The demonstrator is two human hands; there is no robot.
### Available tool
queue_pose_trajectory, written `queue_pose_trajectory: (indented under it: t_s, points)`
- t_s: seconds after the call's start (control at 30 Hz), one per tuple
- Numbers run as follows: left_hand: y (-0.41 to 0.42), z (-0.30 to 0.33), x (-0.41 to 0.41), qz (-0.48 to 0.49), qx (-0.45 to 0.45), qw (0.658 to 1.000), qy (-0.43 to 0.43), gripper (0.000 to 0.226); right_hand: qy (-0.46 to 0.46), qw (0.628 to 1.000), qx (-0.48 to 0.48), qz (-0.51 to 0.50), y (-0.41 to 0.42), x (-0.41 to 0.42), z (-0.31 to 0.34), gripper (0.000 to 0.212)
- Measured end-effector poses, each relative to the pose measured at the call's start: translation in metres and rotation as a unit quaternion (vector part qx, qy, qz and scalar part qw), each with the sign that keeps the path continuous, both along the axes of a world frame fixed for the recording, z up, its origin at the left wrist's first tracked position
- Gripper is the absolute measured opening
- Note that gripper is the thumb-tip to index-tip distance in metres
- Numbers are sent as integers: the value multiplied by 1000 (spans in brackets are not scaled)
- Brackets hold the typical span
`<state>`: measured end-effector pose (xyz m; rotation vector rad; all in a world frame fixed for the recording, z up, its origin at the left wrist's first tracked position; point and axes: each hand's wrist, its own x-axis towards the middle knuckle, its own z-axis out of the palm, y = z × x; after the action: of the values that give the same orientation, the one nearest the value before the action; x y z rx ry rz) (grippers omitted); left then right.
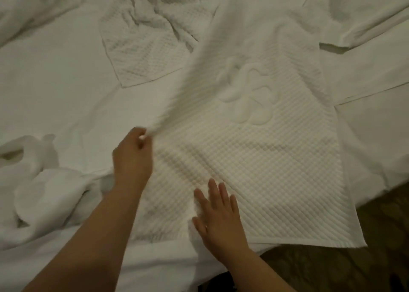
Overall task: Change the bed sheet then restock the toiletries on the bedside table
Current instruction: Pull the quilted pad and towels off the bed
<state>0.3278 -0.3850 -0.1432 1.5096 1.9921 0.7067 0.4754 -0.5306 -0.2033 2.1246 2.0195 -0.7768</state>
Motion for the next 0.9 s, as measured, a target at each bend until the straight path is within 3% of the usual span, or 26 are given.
queue_pose_trajectory:
  t_s: [0.07, 0.13, 0.3, 0.37, 0.43, 0.57, 0.63, 0.73, 0.83, 0.9]
  points:
    - [-18, -23, -24, 54, -134, 989, -40, 29, -9, 1000, 10, -4, -5, 4, -1, 54]
    - [-38, -35, -36, 19, -250, 967, -51, 41, 4, 999, 24, -23, -8, 19, -6, 53]
    - [-81, -35, -48, 6, -298, 953, -60, 34, -70, 986, 3, -154, -33, 96, 1, 87]
    - [-94, -31, -46, 16, -283, 958, -45, 42, -117, 979, 15, -165, -59, 134, 4, 89]
    - [-109, -26, -40, 26, -226, 974, -12, 59, -177, 978, 22, -105, -88, 171, 3, 82]
    - [-137, -22, -32, -99, -137, 982, 87, 77, -252, 961, 109, -43, -126, 225, 1, 69]
    - [-146, -32, -34, -201, -61, 955, 210, 66, -277, 949, 143, -45, -126, 243, -1, 52]
    - [-142, -34, -37, -239, 29, 908, 343, 43, -260, 947, 188, -9, -110, 248, 6, 27]
    - [-125, -19, -33, -267, 88, 869, 407, 15, -241, 947, 210, 42, -103, 253, 6, 28]
    - [-115, -14, -32, -345, 76, 838, 417, 9, -247, 946, 202, 61, -110, 260, 11, 34]
